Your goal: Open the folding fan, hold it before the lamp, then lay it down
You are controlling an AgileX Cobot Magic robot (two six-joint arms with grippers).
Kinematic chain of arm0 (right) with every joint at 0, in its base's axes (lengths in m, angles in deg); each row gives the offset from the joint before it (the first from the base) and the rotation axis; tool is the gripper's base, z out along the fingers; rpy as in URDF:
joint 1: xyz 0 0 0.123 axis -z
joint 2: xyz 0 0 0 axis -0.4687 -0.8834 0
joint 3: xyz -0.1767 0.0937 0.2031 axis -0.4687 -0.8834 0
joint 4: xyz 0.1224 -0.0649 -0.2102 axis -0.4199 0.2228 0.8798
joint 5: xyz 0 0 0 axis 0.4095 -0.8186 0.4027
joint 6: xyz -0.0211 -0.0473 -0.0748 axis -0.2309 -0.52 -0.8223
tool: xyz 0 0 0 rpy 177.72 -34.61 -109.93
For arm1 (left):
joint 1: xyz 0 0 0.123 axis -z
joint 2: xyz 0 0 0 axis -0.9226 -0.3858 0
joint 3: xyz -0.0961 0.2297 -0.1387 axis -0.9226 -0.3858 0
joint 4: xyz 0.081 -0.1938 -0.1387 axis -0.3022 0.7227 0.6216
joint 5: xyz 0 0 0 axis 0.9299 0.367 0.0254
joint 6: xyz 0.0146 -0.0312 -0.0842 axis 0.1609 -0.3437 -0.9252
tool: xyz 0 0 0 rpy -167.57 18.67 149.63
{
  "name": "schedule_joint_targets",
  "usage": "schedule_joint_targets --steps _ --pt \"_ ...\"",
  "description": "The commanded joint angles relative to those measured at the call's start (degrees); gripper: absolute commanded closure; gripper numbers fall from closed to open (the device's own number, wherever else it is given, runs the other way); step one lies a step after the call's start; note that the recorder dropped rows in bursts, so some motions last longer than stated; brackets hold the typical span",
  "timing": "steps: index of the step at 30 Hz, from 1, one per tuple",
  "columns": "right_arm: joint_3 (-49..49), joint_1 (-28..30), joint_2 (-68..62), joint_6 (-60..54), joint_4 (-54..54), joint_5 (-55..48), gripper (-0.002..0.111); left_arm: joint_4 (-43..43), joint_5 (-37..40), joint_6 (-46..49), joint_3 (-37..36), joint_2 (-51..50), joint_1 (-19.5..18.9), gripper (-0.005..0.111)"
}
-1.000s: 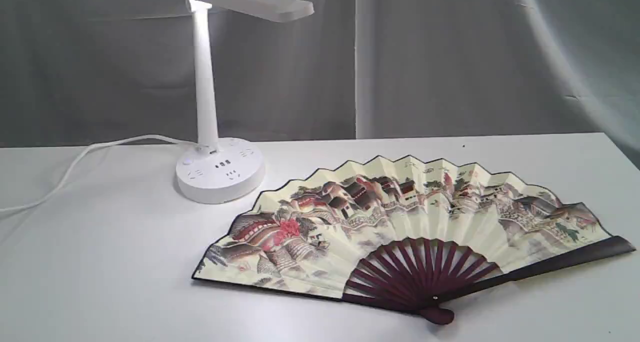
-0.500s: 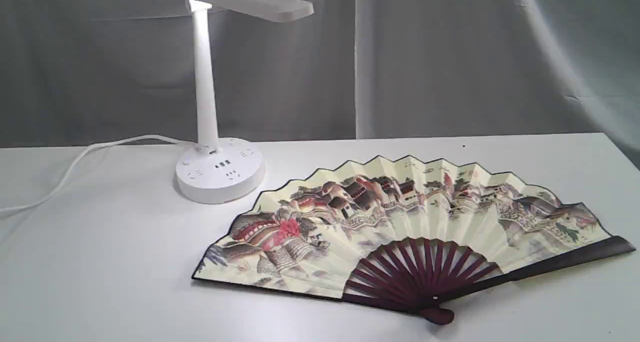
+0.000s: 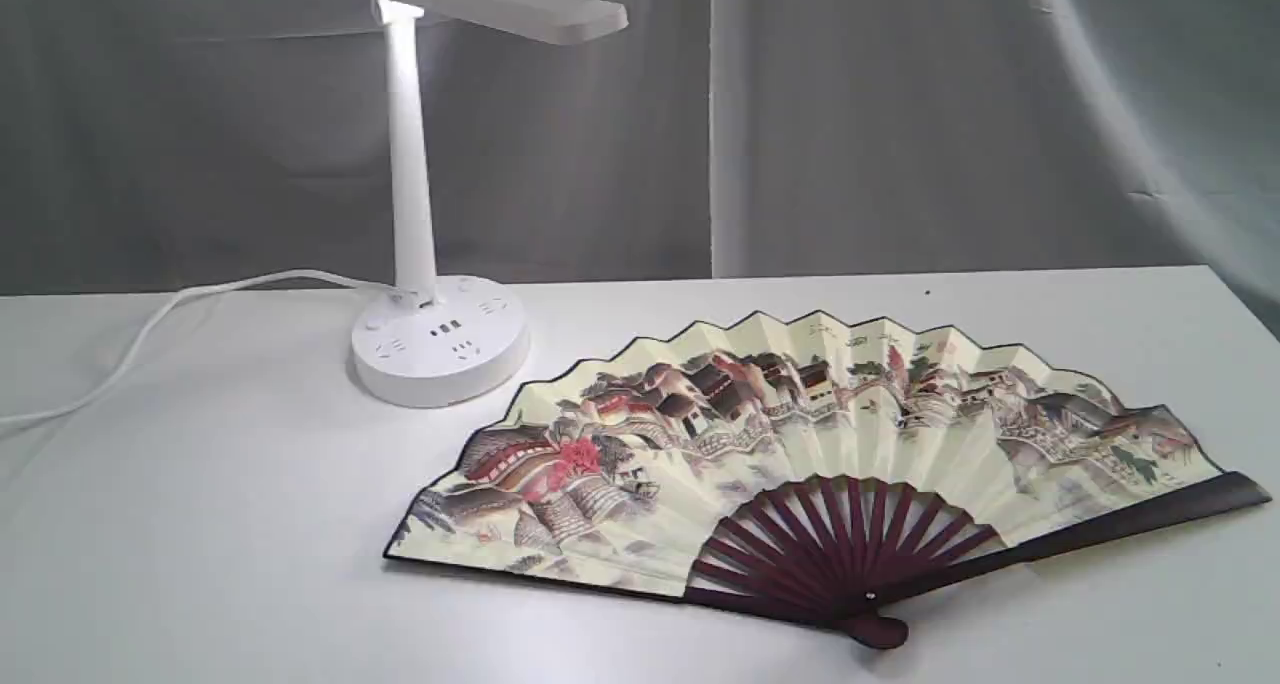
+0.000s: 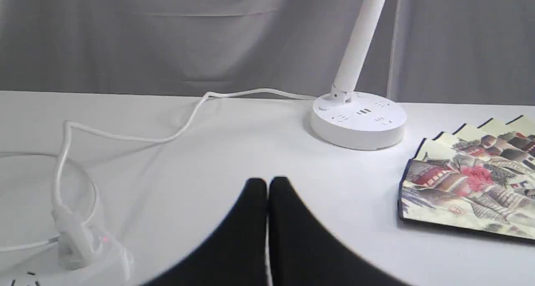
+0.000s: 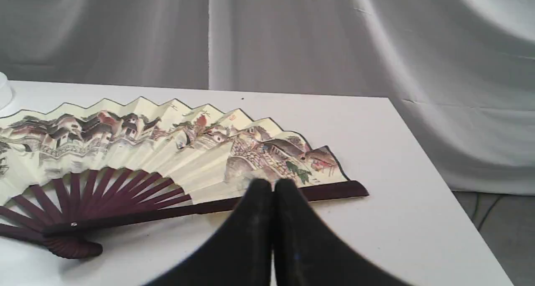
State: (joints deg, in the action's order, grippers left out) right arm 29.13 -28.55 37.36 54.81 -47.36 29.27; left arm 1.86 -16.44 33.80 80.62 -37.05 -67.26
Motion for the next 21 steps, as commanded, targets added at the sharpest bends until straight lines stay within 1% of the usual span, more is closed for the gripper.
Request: schedule_joint_targets --steps 1,4,7,21 --pt "-0.2 0.0 0.3 0.0 0.7 -0.1 0.108 0.6 0.3 -0.4 -0.3 0.1 -0.1 0.107" --pt "-0.2 0.0 0.3 0.0 0.7 -0.1 0.108 1.8 -0.8 -0.4 -0.3 0.1 -0.1 0.107" --pt "-0.2 0.0 0.3 0.0 0.5 -0.1 0.108 0.5 -1.1 -0.3 -0.3 0.1 -0.1 0.107" --pt "-0.2 0.0 0.3 0.0 0.5 -0.1 0.108 0.5 -1.1 -0.3 -0.3 0.1 -0.1 0.107"
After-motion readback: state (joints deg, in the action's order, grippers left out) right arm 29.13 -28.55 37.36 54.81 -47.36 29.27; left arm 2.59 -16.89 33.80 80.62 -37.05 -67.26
